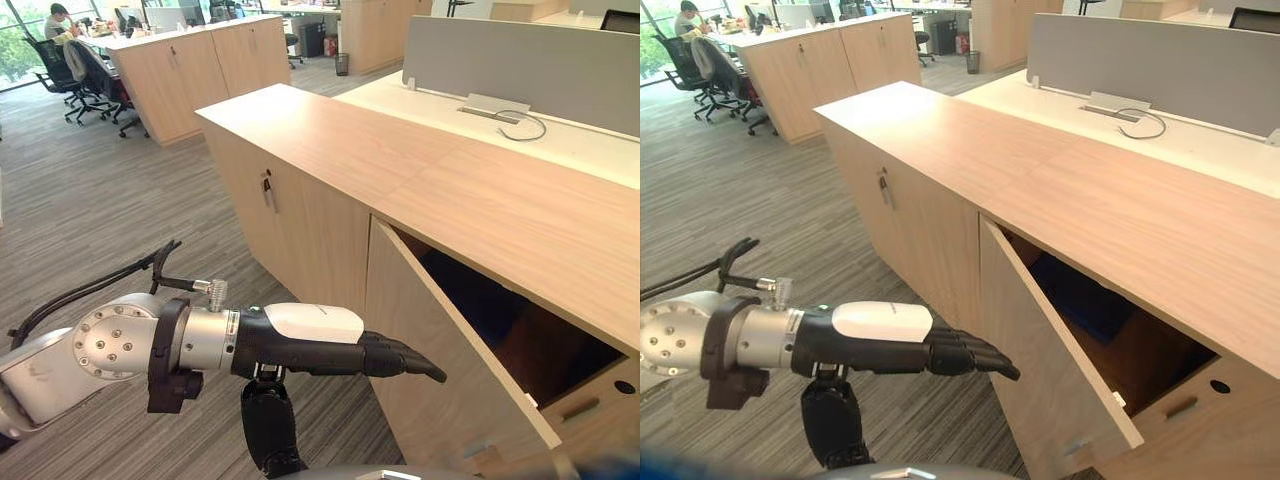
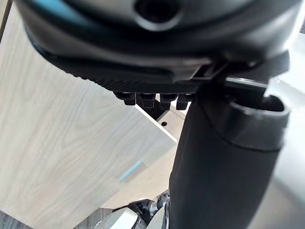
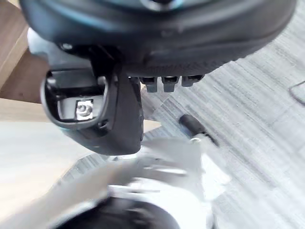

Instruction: Walk over to the cabinet, pick up the folder, carry it to the office cabinet, place the folder inside the office cabinet, then close the office cabinet door

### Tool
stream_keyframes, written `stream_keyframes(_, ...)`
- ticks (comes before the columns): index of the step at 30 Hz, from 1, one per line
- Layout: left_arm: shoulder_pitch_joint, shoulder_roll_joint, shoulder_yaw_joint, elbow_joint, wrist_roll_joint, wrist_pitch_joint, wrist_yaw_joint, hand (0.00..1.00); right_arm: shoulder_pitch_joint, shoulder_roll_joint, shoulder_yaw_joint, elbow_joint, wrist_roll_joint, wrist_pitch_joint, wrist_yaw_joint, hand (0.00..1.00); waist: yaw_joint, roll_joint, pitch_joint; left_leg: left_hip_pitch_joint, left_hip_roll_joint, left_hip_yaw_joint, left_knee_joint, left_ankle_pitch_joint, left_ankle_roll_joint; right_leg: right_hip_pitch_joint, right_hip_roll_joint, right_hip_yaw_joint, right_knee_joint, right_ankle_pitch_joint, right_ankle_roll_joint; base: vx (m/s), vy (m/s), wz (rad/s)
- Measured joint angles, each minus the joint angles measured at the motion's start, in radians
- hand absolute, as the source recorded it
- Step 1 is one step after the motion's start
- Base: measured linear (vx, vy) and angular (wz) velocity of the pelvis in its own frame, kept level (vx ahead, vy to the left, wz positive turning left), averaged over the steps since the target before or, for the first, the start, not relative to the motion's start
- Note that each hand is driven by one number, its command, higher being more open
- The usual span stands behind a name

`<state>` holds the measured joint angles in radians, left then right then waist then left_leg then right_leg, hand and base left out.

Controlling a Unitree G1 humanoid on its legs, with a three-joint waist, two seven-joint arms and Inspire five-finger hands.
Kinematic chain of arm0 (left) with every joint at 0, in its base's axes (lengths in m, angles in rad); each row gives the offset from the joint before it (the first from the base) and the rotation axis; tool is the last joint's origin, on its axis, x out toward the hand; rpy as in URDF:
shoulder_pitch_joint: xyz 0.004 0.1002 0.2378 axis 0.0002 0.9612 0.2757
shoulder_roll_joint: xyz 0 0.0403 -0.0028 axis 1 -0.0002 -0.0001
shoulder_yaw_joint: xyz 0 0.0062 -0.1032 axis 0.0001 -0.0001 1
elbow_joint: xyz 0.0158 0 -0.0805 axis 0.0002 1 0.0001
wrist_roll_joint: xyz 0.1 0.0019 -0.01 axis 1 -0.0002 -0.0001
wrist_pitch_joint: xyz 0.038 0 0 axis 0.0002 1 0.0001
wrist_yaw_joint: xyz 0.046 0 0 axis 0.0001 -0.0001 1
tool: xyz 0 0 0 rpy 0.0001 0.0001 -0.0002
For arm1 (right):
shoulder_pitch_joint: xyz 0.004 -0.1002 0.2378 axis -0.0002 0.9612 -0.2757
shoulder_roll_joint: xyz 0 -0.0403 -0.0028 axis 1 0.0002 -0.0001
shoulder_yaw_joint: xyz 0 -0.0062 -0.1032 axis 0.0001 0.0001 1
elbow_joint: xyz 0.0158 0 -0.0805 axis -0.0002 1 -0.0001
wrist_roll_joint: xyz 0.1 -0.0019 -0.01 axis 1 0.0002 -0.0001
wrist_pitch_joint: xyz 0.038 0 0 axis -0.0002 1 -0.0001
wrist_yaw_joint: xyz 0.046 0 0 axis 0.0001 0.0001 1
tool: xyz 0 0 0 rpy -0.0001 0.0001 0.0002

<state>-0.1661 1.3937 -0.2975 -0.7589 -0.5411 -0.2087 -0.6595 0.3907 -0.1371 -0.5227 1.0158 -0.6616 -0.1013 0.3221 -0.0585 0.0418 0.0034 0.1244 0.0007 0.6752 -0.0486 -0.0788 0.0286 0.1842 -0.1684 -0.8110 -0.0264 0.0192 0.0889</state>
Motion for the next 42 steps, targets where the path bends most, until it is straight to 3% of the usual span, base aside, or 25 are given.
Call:
stream_keyframes(2,0.009,-0.021,0.014,0.01,0.0,-0.001,-0.001,1.0,0.064,-0.019,0.076,0.004,-0.109,-0.019,0.042,1.0,-0.01,-0.014,0.005,-0.001,0.005,0.004,0.004,0.001,-0.003,-0.004,-0.005,0.013,0.004,-0.006,0.0,0.02,-0.054,-0.08)
stream_keyframes(4,0.05,-0.139,0.02,0.08,0.002,0.0,-0.003,1.0,0.137,-0.021,0.164,0.05,-0.221,-0.045,0.117,1.0,-0.03,-0.032,0.018,-0.003,0.012,0.021,0.017,-0.001,-0.006,-0.033,-0.021,0.069,0.052,-0.036,0.004,0.01,-0.029,-0.28)
stream_keyframes(8,0.121,-0.252,0.029,0.187,0.007,0.024,-0.006,1.0,0.204,-0.015,0.191,0.104,-0.285,-0.064,0.194,1.0,-0.08,-0.056,0.047,-0.001,0.031,0.073,0.04,-0.011,-0.019,-0.098,-0.023,0.18,0.091,-0.045,-0.005,-0.04,-0.045,-0.73)
stream_keyframes(10,0.136,-0.281,0.029,0.211,0.017,0.028,-0.008,1.0,0.216,-0.016,0.195,0.096,-0.293,-0.065,0.197,1.0,-0.097,-0.056,0.057,-0.004,0.046,0.089,0.069,-0.031,-0.009,-0.11,-0.024,0.174,0.109,-0.046,-0.008,-0.04,-0.052,-0.64)
stream_keyframes(11,0.145,-0.318,0.029,0.231,0.029,0.035,-0.009,1.0,0.218,-0.014,0.202,0.095,-0.316,-0.066,0.202,1.0,-0.116,-0.05,0.077,-0.004,0.07,0.11,0.11,-0.053,-0.005,-0.116,-0.032,0.129,0.143,-0.046,-0.016,-0.07,-0.085,-0.69)
stream_keyframes(13,0.163,-0.358,0.029,0.257,0.042,0.041,-0.008,1.0,0.217,-0.015,0.231,0.093,-0.319,-0.07,0.206,1.0,-0.112,-0.037,0.088,-0.001,0.099,0.163,0.153,-0.082,-0.01,-0.143,-0.058,0.008,0.219,-0.078,-0.085,-0.07,-0.084,-0.75)
stream_keyframes(14,0.173,-0.385,0.029,0.271,0.051,0.045,-0.006,1.0,0.216,-0.014,0.233,0.086,-0.318,-0.076,0.211,1.0,-0.115,-0.032,0.092,0.005,0.106,0.19,0.172,-0.095,-0.016,-0.148,-0.077,-0.035,0.257,-0.099,-0.097,-0.03,-0.043,-0.67)
stream_keyframes(19,0.208,-0.603,-0.01,0.498,0.147,0.041,0.04,1.0,0.209,-0.029,0.255,0.047,-0.277,-0.072,0.212,1.0,-0.119,0.014,0.089,0.036,0.114,0.281,0.159,-0.111,-0.074,-0.164,-0.086,-0.038,0.288,-0.121,-0.093,-0.01,0.003,-0.53)
stream_keyframes(23,0.196,-0.742,-0.015,0.629,0.187,-0.021,0.081,1.0,0.185,-0.031,0.348,0.047,-0.211,-0.037,0.212,1.0,-0.111,0.011,0.085,0.047,0.14,0.31,0.185,-0.093,-0.076,-0.165,-0.044,-0.004,0.25,-0.107,-0.08,0.05,-0.053,-0.28)
stream_keyframes(24,0.192,-0.765,-0.014,0.657,0.22,-0.033,0.101,1.0,0.163,-0.03,0.38,0.048,-0.177,-0.017,0.211,1.0,-0.108,0.005,0.083,0.041,0.181,0.328,0.252,-0.119,-0.082,-0.163,-0.022,0.014,0.234,-0.105,-0.084,0.09,-0.147,-0.62)
stream_keyframes(25,0.185,-0.79,-0.01,0.688,0.256,-0.043,0.122,1.0,0.13,-0.03,0.416,0.047,-0.148,-0.004,0.21,1.0,-0.105,0.002,0.083,0.03,0.258,0.336,0.382,-0.162,-0.083,-0.156,0.019,0.046,0.211,-0.101,-0.09,0.08,-0.132,-0.6)
stream_keyframes(26,0.185,-0.795,-0.007,0.694,0.268,-0.046,0.127,1.0,0.123,-0.03,0.423,0.047,-0.14,-0.001,0.21,1.0,-0.105,-0.001,0.084,0.028,0.272,0.336,0.411,-0.169,-0.083,-0.155,0.026,0.053,0.205,-0.1,-0.092,0.08,-0.139,-0.88)
stream_keyframes(27,0.185,-0.818,0.012,0.727,0.302,-0.053,0.149,1.0,0.1,-0.029,0.453,0.044,-0.113,0.007,0.21,1.0,-0.088,-0.008,0.083,0.021,0.347,0.33,0.547,-0.185,-0.066,-0.144,0.055,0.098,0.184,-0.099,-0.1,0.05,-0.084,-1.11)
stream_keyframes(28,0.195,-0.837,0.043,0.753,0.331,-0.056,0.163,1.0,0.087,-0.034,0.479,0.033,-0.085,0.013,0.209,1.0,-0.061,-0.008,0.081,0.003,0.413,0.284,0.68,-0.182,-0.041,-0.145,0.085,0.153,0.172,-0.106,-0.111,0.05,-0.102,-1.29)
stream_keyframes(29,0.209,-0.839,0.064,0.757,0.341,-0.065,0.163,1.0,0.081,-0.036,0.492,0.028,-0.075,0.02,0.207,1.0,-0.048,-0.005,0.084,-0.017,0.437,0.23,0.738,-0.173,-0.026,-0.147,0.098,0.179,0.171,-0.107,-0.116,0.01,-0.079,-1.25)
stream_keyframes(30,0.242,-0.847,0.095,0.758,0.355,-0.084,0.17,1.0,0.058,-0.048,0.523,0.016,-0.056,0.039,0.199,1.0,-0.03,0.002,0.087,-0.086,0.449,0.066,0.833,-0.141,0.023,-0.149,0.114,0.223,0.168,-0.107,-0.128,-0.01,-0.053,-0.89)
stream_keyframes(31,0.26,-0.863,0.105,0.759,0.359,-0.089,0.177,1.0,0.039,-0.058,0.54,0.017,-0.038,0.051,0.197,1.0,-0.02,0.005,0.088,-0.118,0.429,-0.03,0.852,-0.16,0.005,-0.153,0.115,0.249,0.167,-0.106,-0.134,-0.04,0.01,-1.1)
stream_keyframes(32,0.295,-0.915,0.137,0.759,0.379,-0.1,0.189,1.0,-0.011,-0.077,0.548,0.023,-0.035,0.075,0.191,1.0,0.001,0.008,0.09,-0.157,0.348,-0.192,0.815,-0.233,-0.031,-0.172,0.114,0.31,0.169,-0.102,-0.137,-0.05,0.059,-1.31)
stream_keyframes(33,0.317,-0.964,0.175,0.759,0.399,-0.112,0.2,1.0,-0.086,-0.09,0.544,0.047,-0.03,0.09,0.172,1.0,0.032,0.014,0.106,-0.178,0.262,-0.335,0.744,-0.272,-0.042,-0.196,0.118,0.389,0.166,-0.098,-0.14,-0.06,0.093,-1.44)
stream_keyframes(35,0.338,-1.014,0.235,0.758,0.419,-0.118,0.206,1.0,-0.206,-0.11,0.555,0.08,-0.005,0.109,0.122,1.0,0.062,0.04,0.121,-0.178,0.18,-0.498,0.563,-0.293,-0.069,-0.219,0.153,0.474,0.129,-0.093,-0.133,-0.1,0.102,-1.43)
stream_keyframes(36,0.342,-1.025,0.25,0.758,0.419,-0.119,0.206,1.0,-0.226,-0.114,0.566,0.077,0.002,0.115,0.106,1.0,0.06,0.056,0.121,-0.17,0.177,-0.529,0.486,-0.296,-0.073,-0.219,0.171,0.483,0.108,-0.085,-0.123,-0.14,0.099,-1.21)
stream_keyframes(37,0.348,-1.048,0.272,0.764,0.419,-0.12,0.211,1.0,-0.249,-0.119,0.589,0.075,0.001,0.126,0.08,1.0,0.06,0.072,0.126,-0.164,0.177,-0.54,0.444,-0.249,-0.087,-0.205,0.187,0.487,0.058,-0.05,-0.11,-0.08,0.052,-0.63)
stream_keyframes(39,0.351,-1.08,0.29,0.779,0.419,-0.12,0.233,1.0,-0.245,-0.12,0.583,0.076,0.043,0.128,0.067,1.0,0.063,0.067,0.125,-0.133,0.168,-0.481,0.379,-0.238,-0.103,-0.185,0.166,0.479,0.019,-0.012,-0.104,-0.01,0.05,-0.47)
stream_keyframes(40,0.353,-1.093,0.296,0.794,0.421,-0.119,0.245,1.0,-0.241,-0.118,0.584,0.077,0.049,0.131,0.064,1.0,0.061,0.046,0.129,-0.111,0.135,-0.464,0.331,-0.234,-0.11,-0.189,0.144,0.483,-0.004,0.015,-0.093,-0.01,0.036,-0.31)
stream_keyframes(42,0.364,-1.086,0.271,0.944,0.531,-0.03,0.252,1.0,-0.243,-0.121,0.584,0.076,0.074,0.133,0.048,1.0,0.039,0.045,0.113,-0.071,0.083,-0.462,0.235,-0.211,-0.12,-0.189,0.118,0.497,-0.043,0.075,-0.083,0.0,0.006,-0.25)
